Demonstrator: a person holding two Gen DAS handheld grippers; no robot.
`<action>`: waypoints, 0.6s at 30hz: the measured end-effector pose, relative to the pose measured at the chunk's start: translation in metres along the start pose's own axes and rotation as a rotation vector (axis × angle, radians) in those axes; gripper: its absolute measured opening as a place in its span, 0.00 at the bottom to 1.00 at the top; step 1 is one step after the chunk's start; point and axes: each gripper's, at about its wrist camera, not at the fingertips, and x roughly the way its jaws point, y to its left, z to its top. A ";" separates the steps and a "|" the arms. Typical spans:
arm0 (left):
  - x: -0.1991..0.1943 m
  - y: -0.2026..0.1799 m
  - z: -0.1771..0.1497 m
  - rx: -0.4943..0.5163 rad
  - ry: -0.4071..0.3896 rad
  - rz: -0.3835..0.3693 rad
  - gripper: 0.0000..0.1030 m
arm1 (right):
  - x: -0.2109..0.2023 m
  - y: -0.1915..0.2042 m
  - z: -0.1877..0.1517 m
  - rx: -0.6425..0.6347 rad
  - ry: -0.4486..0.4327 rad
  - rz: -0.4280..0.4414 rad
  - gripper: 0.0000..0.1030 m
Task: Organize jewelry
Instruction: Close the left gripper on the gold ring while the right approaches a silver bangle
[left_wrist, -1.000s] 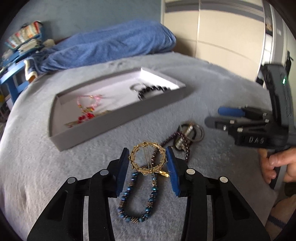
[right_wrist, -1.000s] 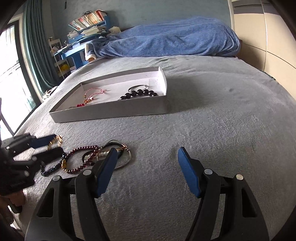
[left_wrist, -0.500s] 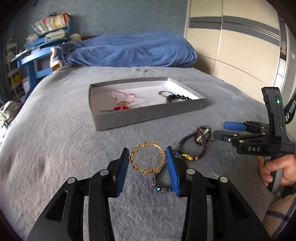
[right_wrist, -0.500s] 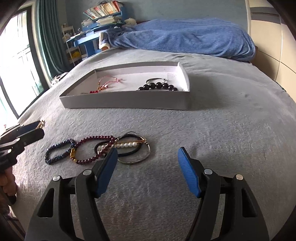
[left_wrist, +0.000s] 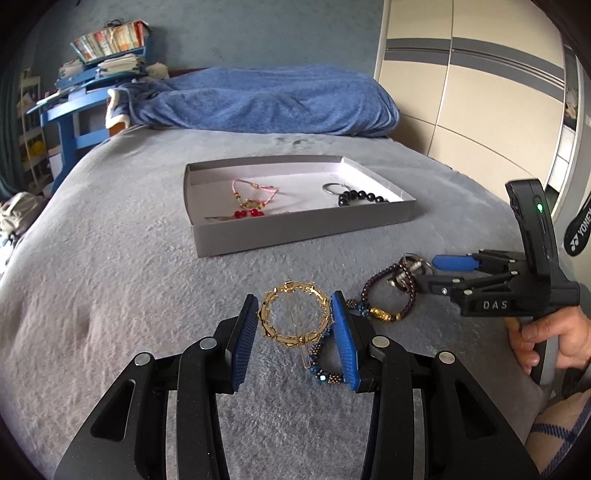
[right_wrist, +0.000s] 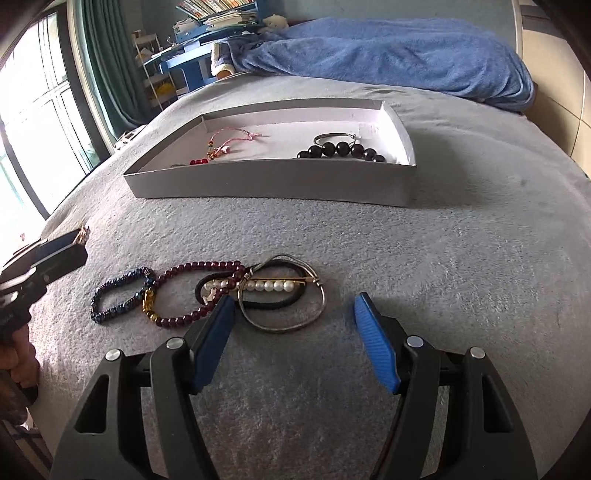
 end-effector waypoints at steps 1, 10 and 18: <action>0.001 -0.001 0.000 0.004 0.001 -0.001 0.41 | 0.000 0.001 0.000 -0.002 -0.001 0.005 0.54; 0.000 -0.002 -0.001 0.003 -0.003 0.003 0.41 | -0.013 -0.005 -0.005 0.027 -0.063 0.018 0.47; -0.002 -0.002 -0.001 0.006 -0.015 0.010 0.41 | -0.018 -0.011 -0.005 0.067 -0.092 -0.039 0.47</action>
